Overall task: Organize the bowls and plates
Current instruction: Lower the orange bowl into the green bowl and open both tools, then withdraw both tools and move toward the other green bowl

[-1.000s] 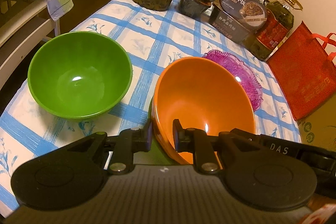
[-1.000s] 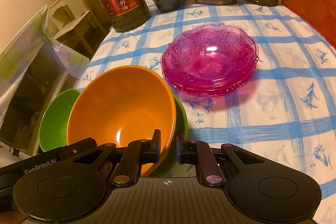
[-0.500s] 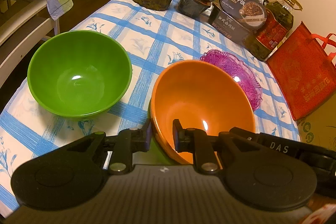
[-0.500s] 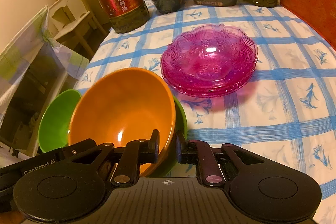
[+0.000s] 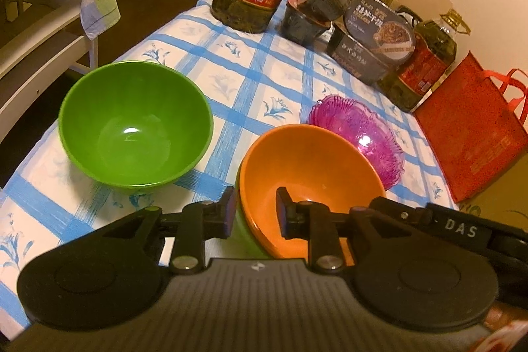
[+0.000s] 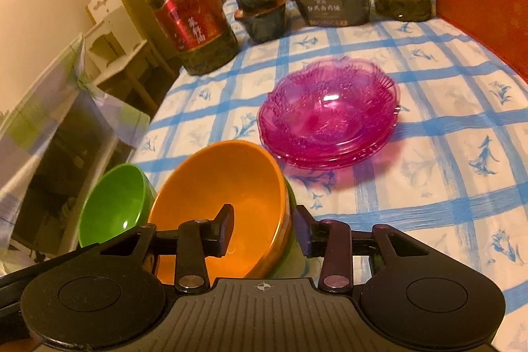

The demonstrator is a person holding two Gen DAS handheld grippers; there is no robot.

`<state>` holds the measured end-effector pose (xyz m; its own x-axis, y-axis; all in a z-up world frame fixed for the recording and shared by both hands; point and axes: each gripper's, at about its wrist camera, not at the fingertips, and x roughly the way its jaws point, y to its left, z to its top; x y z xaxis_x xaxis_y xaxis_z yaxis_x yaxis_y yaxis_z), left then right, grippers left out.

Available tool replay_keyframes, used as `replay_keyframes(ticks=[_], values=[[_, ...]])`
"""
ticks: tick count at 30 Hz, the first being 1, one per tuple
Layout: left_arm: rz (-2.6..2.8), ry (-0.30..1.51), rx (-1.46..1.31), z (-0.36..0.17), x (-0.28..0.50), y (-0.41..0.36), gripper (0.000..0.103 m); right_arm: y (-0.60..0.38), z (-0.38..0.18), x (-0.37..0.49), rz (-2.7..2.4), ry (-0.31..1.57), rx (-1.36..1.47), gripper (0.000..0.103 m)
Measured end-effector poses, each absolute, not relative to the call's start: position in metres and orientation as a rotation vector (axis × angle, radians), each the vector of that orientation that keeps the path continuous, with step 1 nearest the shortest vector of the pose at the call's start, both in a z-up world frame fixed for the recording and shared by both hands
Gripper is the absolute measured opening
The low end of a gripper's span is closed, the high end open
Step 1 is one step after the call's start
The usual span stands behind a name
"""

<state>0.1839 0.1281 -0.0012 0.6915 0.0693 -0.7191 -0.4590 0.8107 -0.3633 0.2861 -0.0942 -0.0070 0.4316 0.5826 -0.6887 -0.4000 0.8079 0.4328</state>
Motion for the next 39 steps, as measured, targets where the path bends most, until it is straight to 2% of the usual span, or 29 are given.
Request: replay_keyframes(ticks=[7, 13, 16, 22, 24, 39], values=[[0.327, 0.747, -0.569, 0.004, 0.153, 0.124, 0.034, -0.120, -0.003, 0.260, 0.581, 0.948, 0.234, 0.054], [0.317, 0.759, -0.572, 0.006, 0.124, 0.117, 0.041, -0.139, -0.003, 0.227, 0.554, 0.965, 0.237, 0.059], [0.316, 0.762, -0.565, 0.006, 0.108, 0.113, 0.047, -0.143, -0.005, 0.212, 0.551, 0.978, 0.225, 0.062], [0.302, 0.770, -0.562, 0.010, 0.080, 0.106, 0.055, -0.151, -0.013, 0.183, 0.556, 1.023, 0.230, 0.064], [0.303, 0.770, -0.545, 0.011, 0.069, 0.105, 0.062, -0.153, -0.015, 0.174, 0.555, 1.030, 0.227, 0.065], [0.312, 0.784, -0.369, 0.021, 0.026, 0.106, 0.072, -0.141, -0.018, 0.126, 0.579, 1.027, 0.138, 0.066]])
